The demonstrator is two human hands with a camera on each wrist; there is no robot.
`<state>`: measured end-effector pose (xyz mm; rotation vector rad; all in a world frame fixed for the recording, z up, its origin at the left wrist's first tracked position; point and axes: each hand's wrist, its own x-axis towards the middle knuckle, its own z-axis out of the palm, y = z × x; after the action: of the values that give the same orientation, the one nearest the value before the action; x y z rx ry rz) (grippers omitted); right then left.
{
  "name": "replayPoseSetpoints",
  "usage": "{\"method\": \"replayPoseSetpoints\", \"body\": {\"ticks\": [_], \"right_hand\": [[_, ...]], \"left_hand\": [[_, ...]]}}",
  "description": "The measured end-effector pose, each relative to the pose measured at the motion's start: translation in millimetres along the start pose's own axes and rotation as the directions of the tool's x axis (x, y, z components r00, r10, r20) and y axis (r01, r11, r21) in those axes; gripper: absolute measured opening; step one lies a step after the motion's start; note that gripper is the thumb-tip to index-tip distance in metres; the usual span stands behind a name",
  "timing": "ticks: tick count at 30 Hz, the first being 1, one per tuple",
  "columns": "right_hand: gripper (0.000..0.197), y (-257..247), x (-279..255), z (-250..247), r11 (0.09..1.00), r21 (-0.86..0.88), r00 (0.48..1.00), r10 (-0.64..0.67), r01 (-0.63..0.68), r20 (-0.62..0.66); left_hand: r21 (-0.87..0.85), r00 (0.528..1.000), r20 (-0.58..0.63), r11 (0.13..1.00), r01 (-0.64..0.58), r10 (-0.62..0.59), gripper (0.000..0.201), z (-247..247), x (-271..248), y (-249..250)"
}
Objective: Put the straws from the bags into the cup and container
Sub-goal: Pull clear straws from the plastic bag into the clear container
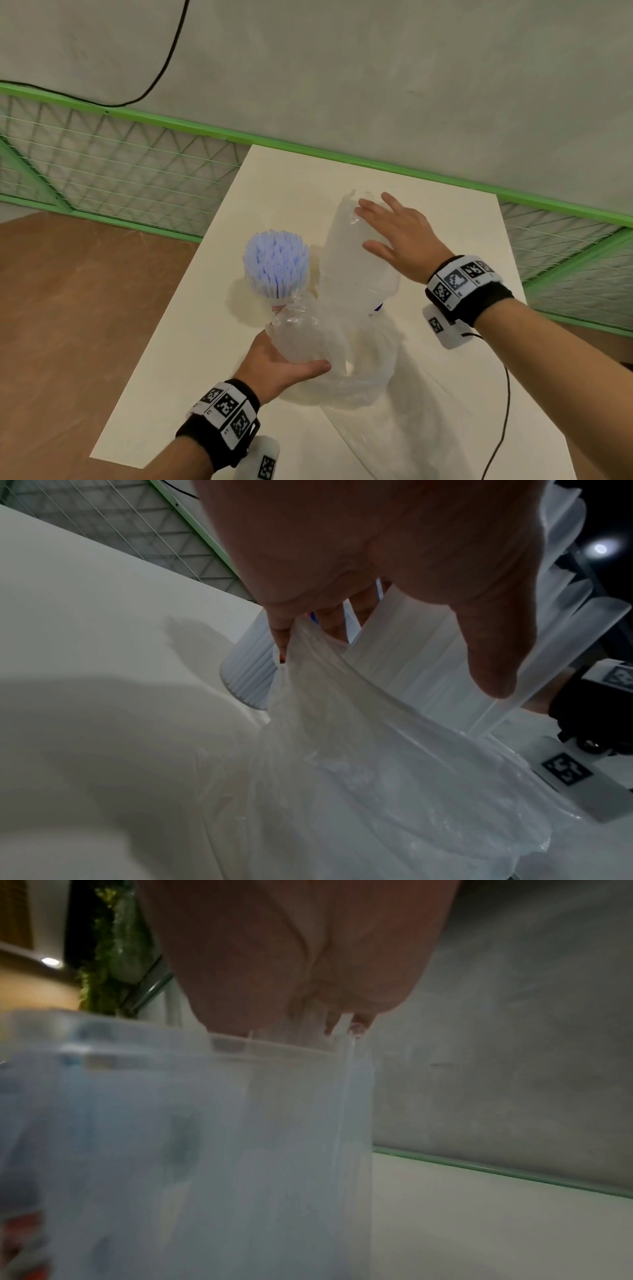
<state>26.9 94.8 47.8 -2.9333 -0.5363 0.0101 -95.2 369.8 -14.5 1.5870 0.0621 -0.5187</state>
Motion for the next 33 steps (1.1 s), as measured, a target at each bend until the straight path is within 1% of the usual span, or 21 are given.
{"method": "replayPoseSetpoints", "body": {"ticks": [2, 5, 9, 11, 13, 15, 16, 17, 19, 20, 21, 22, 24, 25, 26, 29, 33], "right_hand": [[0.066, -1.5, -5.1, 5.3, 0.996, -0.093, 0.995, 0.011, -0.002, 0.096], [0.074, -2.3, -5.4, 1.6, 0.992, -0.126, 0.99, -0.007, 0.024, 0.14], [0.089, -4.6, 11.9, -8.8, 0.989, -0.149, 0.999, 0.006, 0.002, 0.052], [0.096, -7.4, 21.6, -8.5, 0.989, -0.147, 0.998, 0.032, -0.023, 0.058], [0.094, -11.1, 29.9, -5.3, 0.983, -0.182, 0.995, 0.043, -0.027, 0.085], [0.084, -14.2, 35.8, -2.9, 0.974, -0.226, 0.994, 0.048, -0.025, 0.098], [0.079, -14.3, 37.4, -3.4, 0.976, -0.216, 0.994, 0.047, -0.024, 0.104], [0.075, -13.5, 38.3, -5.8, 0.984, -0.176, 0.993, 0.039, -0.02, 0.107], [0.072, -9.7, 38.4, -13.8, 0.999, -0.035, 0.994, 0.016, -0.012, 0.112], [0.074, -7.8, 37.7, -16.8, 1.0, 0.027, 0.993, 0.003, -0.006, 0.118], [0.078, -6.6, 36.3, -18.6, 0.999, 0.046, 0.991, -0.011, 0.005, 0.135], [0.085, -6.4, 34.6, -18.6, 1.0, 0.016, 0.987, -0.026, 0.023, 0.162], [0.101, -7.4, 30.2, -13.7, 0.992, -0.114, 0.977, -0.036, 0.061, 0.212], [0.103, -8.6, 28.7, -10.5, 0.988, -0.146, 0.977, -0.019, 0.051, 0.214], [0.1, -10.8, 28.3, -8.6, 0.99, -0.139, 0.982, 0.01, 0.017, 0.191], [0.081, -21.9, 32.5, -5.1, 0.991, -0.071, 0.991, 0.115, -0.11, 0.064], [0.058, -29.8, 38.8, 6.8, 0.972, -0.172, 0.987, 0.162, -0.161, -0.007]], "left_hand": [[0.003, 1.0, -0.004, 1.0, -0.002, 0.002, 0.054, -0.3, -0.2, 0.3], [0.011, 1.0, -0.009, 1.0, -0.021, 0.021, 0.055, -0.5, 0.1, -0.7], [-0.002, 0.999, -0.014, 1.0, -0.03, 0.03, 0.06, -0.9, 0.5, -2.6], [-0.006, 1.0, -0.014, 1.0, -0.028, 0.028, 0.063, -1.7, 0.6, -4.1], [-0.011, 1.0, -0.016, 1.0, -0.027, 0.026, 0.064, -2.5, 0.9, -5.6], [-0.011, 1.0, -0.021, 1.0, -0.021, 0.021, 0.065, -2.8, 1.5, -7.0], [-0.013, 1.0, -0.023, 1.0, -0.017, 0.017, 0.065, -3.1, 1.4, -7.6], [-0.014, 1.0, -0.023, 1.0, -0.014, 0.013, 0.065, -3.3, 1.3, -8.0], [-0.01, 1.0, -0.014, 1.0, -0.004, 0.004, 0.065, -4.1, 1.2, -8.2], [-0.009, 1.0, -0.011, 1.0, -0.001, 0.001, 0.065, -4.4, 1.3, -8.4], [-0.009, 1.0, -0.01, 1.0, 0.0, 0.0, 0.065, -4.6, 0.9, -8.5], [-0.009, 1.0, -0.014, 1.0, -0.001, 0.001, 0.065, -4.8, 0.8, -8.4], [-0.01, 1.0, -0.025, 1.0, -0.006, 0.005, 0.065, -4.4, 0.3, -7.9], [-0.01, 1.0, -0.022, 1.0, -0.008, 0.007, 0.065, -3.9, 0.2, -7.4], [-0.009, 1.0, -0.015, 1.0, -0.008, 0.007, 0.064, -3.8, 0.1, -7.0], [-0.004, 1.0, 0.001, 1.0, -0.008, 0.008, 0.061, -3.5, -0.7, -5.7], [0.005, 1.0, 0.009, 1.0, -0.022, 0.022, 0.059, -3.3, -1.6, -3.7]]}}
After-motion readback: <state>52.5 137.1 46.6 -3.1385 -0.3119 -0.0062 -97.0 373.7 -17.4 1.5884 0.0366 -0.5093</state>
